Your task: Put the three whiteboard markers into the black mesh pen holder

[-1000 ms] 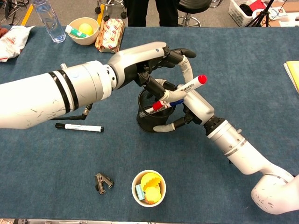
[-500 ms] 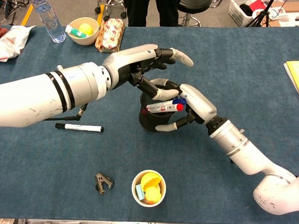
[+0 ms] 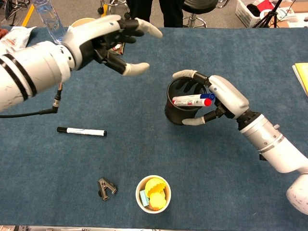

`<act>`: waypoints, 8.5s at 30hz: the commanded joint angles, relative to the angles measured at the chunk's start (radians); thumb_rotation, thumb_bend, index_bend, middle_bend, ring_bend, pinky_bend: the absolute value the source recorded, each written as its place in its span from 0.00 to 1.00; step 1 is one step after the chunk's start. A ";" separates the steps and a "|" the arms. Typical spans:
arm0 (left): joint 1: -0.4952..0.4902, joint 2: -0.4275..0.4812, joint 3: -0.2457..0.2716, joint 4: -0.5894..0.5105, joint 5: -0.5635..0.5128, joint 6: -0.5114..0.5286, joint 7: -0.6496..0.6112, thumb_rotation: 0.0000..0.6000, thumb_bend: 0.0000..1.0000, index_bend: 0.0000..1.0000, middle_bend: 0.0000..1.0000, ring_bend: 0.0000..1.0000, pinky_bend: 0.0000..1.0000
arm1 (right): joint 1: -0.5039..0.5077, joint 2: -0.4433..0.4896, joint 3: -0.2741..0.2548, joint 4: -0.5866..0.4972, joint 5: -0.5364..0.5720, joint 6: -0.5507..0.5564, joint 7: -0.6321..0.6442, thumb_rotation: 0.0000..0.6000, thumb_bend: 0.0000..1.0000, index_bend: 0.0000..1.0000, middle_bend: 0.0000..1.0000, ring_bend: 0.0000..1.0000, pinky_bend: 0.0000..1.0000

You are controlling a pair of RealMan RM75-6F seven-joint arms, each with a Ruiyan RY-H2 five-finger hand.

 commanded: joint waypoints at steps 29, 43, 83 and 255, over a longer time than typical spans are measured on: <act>0.295 -0.068 0.362 0.255 0.463 0.197 0.414 1.00 0.35 0.30 0.00 0.00 0.01 | -0.047 0.377 0.077 -0.352 -0.005 0.134 -0.194 1.00 0.01 0.43 0.53 0.44 0.49; 0.299 -0.174 0.341 0.414 0.454 0.078 0.328 1.00 0.35 0.37 0.00 0.00 0.01 | -0.061 0.369 0.077 -0.332 -0.002 0.124 -0.180 1.00 0.01 0.43 0.53 0.44 0.49; 0.327 -0.311 0.323 0.626 0.491 -0.007 0.275 1.00 0.35 0.41 0.00 0.00 0.01 | -0.082 0.347 0.076 -0.307 -0.007 0.123 -0.158 1.00 0.01 0.43 0.53 0.44 0.49; -0.041 -0.126 -0.005 -0.041 -0.024 0.160 0.300 1.00 0.33 0.01 0.00 0.00 0.01 | 0.007 0.021 -0.001 -0.067 -0.007 -0.020 -0.022 1.00 0.02 0.43 0.53 0.44 0.49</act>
